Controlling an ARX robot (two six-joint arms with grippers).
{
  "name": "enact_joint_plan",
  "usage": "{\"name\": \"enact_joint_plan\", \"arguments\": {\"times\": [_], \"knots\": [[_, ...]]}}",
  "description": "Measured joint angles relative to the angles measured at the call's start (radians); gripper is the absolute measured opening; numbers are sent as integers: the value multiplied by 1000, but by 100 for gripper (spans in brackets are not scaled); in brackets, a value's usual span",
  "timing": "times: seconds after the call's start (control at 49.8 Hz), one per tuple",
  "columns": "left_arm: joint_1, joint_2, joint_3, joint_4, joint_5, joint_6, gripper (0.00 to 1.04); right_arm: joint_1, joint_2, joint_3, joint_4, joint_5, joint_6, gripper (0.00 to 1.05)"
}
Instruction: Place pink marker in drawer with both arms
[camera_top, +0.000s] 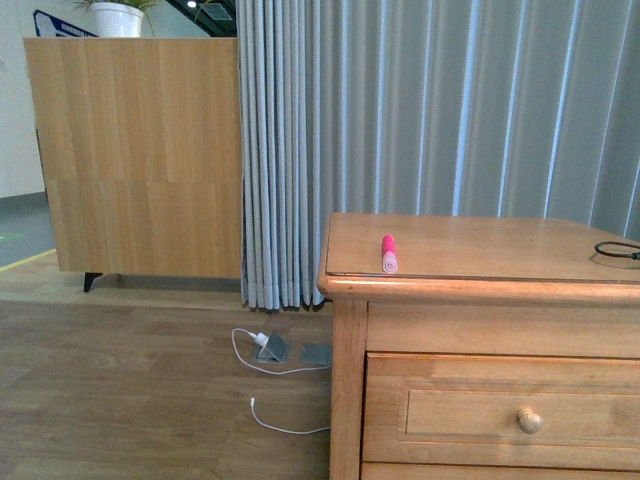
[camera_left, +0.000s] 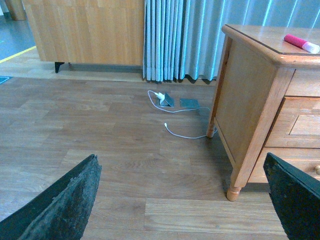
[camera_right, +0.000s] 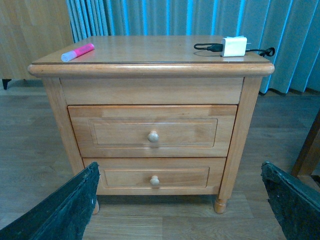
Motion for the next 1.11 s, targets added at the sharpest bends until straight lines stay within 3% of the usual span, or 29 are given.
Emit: {"name": "enact_joint_plan", "arguments": {"times": [0.342, 0.482, 0.643, 0.884, 1.106], "knots": [[0, 0, 0, 0, 0, 0, 99, 0, 0, 0, 0, 0, 0, 96], [0, 0, 0, 0, 0, 0, 99, -93, 144, 45, -80, -209, -62, 96], [0, 0, 0, 0, 0, 0, 99, -133, 448, 113, 124, -265, -63, 96], [0, 0, 0, 0, 0, 0, 99, -94, 1043, 225, 498, -225, -43, 96], [0, 0, 0, 0, 0, 0, 99, -30, 1431, 406, 648, -175, -21, 96]]}}
